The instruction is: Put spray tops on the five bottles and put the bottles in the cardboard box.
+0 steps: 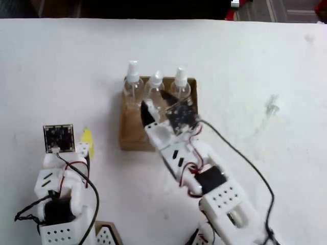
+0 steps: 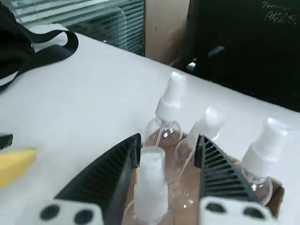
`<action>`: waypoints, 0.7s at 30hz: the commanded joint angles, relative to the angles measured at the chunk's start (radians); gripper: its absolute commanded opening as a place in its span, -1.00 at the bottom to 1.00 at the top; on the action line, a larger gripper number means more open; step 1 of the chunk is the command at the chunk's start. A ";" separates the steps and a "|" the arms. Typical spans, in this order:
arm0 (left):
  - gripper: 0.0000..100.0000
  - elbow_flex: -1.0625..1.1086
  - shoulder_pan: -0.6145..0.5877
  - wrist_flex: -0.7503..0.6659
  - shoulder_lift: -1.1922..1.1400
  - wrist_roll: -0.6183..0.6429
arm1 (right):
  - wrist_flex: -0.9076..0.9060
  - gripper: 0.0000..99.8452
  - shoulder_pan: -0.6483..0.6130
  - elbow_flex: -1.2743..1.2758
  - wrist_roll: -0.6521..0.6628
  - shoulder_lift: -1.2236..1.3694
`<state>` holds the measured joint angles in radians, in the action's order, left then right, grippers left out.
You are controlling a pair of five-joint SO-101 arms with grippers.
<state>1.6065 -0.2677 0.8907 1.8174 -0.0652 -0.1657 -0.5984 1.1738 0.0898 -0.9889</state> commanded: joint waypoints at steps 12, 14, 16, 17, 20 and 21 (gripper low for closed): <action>-0.70 -0.012 0.013 -0.026 0.007 -0.009 | -0.608 -0.68 0.585 -0.575 -0.041 -0.094; -0.70 -0.012 0.013 -0.026 0.007 -0.009 | -0.611 -0.68 0.680 -0.614 -0.040 0.016; -0.70 -0.011 0.013 -0.026 0.007 -0.009 | -0.616 -0.68 0.762 -0.680 -0.037 0.147; -0.70 -0.011 0.013 -0.026 0.007 -0.009 | -0.616 -0.68 0.799 -0.718 -0.038 0.217; -0.70 -0.011 0.013 -0.026 0.007 -0.009 | -0.656 -0.68 0.883 -0.885 -0.040 0.463; -0.70 -0.011 0.013 -0.026 0.007 -0.009 | -0.684 -0.68 0.906 -0.956 -0.041 0.555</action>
<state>1.6065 -0.2677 0.8907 1.8174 -0.0652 -0.7887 0.2041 0.4603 0.0606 -0.7327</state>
